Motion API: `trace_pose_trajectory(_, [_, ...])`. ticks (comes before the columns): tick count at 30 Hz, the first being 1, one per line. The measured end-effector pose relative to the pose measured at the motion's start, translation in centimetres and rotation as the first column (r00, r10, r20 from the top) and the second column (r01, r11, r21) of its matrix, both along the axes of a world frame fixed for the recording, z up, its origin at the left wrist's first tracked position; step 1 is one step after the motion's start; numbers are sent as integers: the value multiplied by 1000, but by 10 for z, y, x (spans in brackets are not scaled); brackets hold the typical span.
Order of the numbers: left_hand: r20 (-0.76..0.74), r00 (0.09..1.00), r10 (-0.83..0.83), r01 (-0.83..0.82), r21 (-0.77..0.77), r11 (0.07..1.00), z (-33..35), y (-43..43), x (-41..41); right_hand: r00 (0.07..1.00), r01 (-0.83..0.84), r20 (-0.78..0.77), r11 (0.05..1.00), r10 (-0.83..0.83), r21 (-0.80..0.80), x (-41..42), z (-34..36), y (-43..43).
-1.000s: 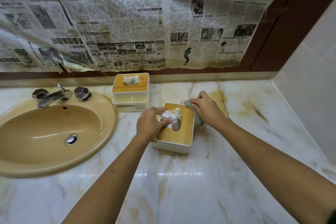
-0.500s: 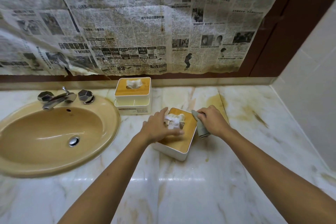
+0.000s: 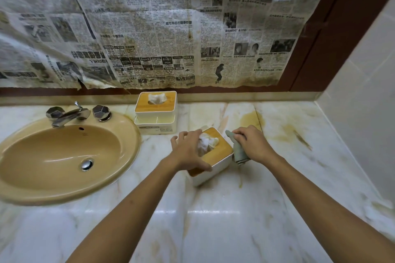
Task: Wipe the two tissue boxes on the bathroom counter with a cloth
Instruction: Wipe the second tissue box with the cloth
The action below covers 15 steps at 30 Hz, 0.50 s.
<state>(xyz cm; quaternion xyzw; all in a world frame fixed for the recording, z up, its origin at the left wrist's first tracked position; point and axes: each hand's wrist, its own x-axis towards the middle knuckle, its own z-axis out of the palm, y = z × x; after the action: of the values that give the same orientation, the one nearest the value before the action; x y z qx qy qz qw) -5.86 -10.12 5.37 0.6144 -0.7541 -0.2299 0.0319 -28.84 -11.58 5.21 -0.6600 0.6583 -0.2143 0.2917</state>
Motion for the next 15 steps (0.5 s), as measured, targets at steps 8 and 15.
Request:
trace_pose_trajectory(8, [-9,964,-264,259,238,936,8,-32,37,999,-28,37,998,30,-64,2,5,17])
trace_pose_trajectory(15, [-97,976,-195,179,-159,971,4,-21,17,999,-18,46,995,23,-102,6,-1,19])
